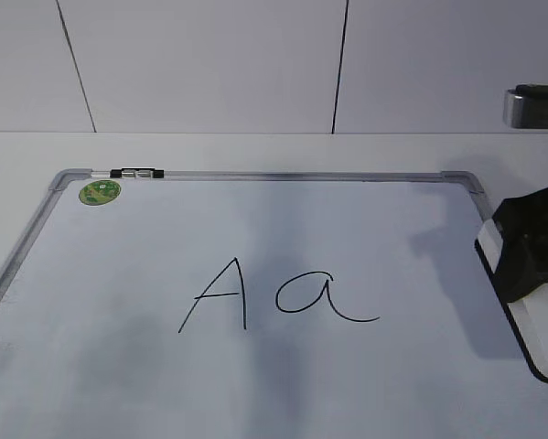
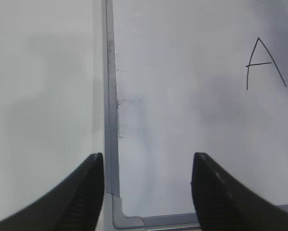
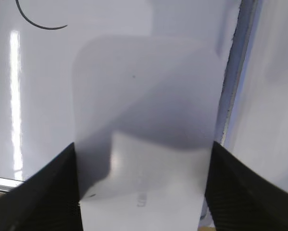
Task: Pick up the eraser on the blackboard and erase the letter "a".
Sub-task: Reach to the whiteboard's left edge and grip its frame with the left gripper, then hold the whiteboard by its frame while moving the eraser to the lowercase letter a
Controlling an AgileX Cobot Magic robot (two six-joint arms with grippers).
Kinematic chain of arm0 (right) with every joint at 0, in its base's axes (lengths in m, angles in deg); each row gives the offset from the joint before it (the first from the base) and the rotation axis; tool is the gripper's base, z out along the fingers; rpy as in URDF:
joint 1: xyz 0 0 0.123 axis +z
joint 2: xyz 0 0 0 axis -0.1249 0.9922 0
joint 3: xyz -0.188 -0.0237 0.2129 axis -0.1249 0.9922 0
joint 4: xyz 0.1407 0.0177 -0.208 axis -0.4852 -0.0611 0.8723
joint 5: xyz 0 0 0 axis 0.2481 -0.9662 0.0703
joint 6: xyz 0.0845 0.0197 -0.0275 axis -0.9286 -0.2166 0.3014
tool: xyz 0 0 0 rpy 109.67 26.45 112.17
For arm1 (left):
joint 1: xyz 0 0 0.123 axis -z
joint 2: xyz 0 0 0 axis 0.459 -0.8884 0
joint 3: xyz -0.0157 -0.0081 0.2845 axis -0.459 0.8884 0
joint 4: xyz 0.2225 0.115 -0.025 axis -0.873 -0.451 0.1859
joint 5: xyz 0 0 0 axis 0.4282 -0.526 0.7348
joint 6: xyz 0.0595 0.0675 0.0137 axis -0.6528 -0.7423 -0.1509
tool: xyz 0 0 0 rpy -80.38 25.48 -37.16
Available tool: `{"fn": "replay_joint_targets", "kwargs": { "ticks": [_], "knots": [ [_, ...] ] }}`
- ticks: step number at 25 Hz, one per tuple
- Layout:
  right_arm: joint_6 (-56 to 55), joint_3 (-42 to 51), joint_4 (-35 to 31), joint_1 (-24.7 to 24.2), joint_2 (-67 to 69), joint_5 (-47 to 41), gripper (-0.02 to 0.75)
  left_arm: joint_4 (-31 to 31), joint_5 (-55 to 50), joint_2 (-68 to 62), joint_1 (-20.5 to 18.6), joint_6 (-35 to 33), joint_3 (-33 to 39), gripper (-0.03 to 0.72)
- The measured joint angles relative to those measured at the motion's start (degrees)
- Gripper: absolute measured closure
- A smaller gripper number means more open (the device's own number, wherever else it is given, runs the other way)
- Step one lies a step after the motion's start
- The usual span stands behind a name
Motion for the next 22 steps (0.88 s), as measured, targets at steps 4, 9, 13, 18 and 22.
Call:
{"fn": "replay_joint_targets", "kwargs": {
  "ticks": [4, 9, 13, 18, 22],
  "knots": [
    [0.3, 0.0, -0.1, 0.0, 0.0, 0.0, 0.182, 0.7, 3.3, -12.3, 0.0, 0.0, -2.6, 0.256],
    [1.2, 0.0, -0.1, 0.0, 0.0, 0.0, 0.182, 1.1, 4.0, -30.8, 0.0, 0.0, -8.0, 0.285],
    [1.6, 0.0, -0.1, 0.0, 0.0, 0.0, 0.182, 0.9, 5.3, -43.5, 0.0, 0.0, -14.7, 0.352],
    [1.7, 0.0, -0.1, 0.0, 0.0, 0.0, 0.182, -1.3, 5.9, -56.8, -0.1, -1.0, -22.8, 0.371],
    [1.8, 0.0, -0.1, 0.0, 0.0, 0.0, 0.182, -1.6, 5.8, -65.6, -0.1, -2.8, -26.9, 0.372]
  ]
}}
